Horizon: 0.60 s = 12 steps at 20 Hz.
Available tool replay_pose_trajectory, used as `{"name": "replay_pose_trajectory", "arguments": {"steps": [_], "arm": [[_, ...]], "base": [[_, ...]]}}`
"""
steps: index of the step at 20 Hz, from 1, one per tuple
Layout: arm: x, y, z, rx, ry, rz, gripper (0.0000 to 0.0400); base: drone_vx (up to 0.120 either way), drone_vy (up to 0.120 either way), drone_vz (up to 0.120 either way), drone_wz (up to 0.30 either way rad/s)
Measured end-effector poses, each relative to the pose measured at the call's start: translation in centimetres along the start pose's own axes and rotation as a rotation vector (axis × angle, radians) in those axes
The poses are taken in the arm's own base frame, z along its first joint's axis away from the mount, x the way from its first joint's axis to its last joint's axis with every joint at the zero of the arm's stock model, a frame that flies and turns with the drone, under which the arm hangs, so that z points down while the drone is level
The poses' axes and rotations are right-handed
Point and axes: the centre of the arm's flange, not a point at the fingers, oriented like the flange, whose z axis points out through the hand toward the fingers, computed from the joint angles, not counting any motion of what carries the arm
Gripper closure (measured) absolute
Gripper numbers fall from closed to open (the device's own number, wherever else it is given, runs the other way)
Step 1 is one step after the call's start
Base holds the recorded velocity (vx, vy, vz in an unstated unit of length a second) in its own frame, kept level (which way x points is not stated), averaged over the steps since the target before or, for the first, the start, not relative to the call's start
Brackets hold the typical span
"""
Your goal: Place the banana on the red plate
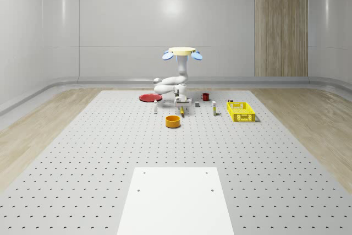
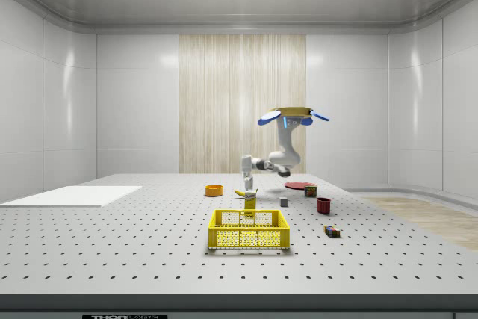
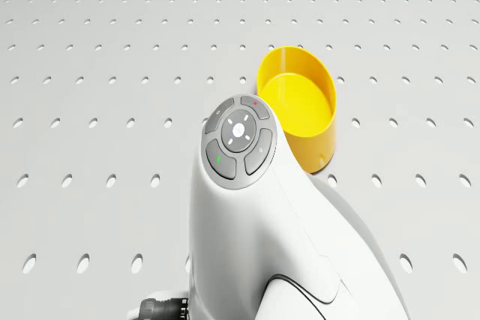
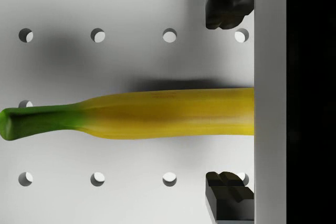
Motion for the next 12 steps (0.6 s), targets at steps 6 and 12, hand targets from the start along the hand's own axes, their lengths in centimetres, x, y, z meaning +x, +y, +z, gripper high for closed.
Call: {"name": "replay_pose_trajectory", "arguments": {"steps": [6,12], "arm": [[0.0,0.0,0.4,0.0,0.0,0.0,0.0],[0.0,0.0,2.2,0.0,0.0,0.0,0.0]], "base": [[0.007,-0.007,0.0,0.0],[0.0,0.0,0.0,0.0]]}}
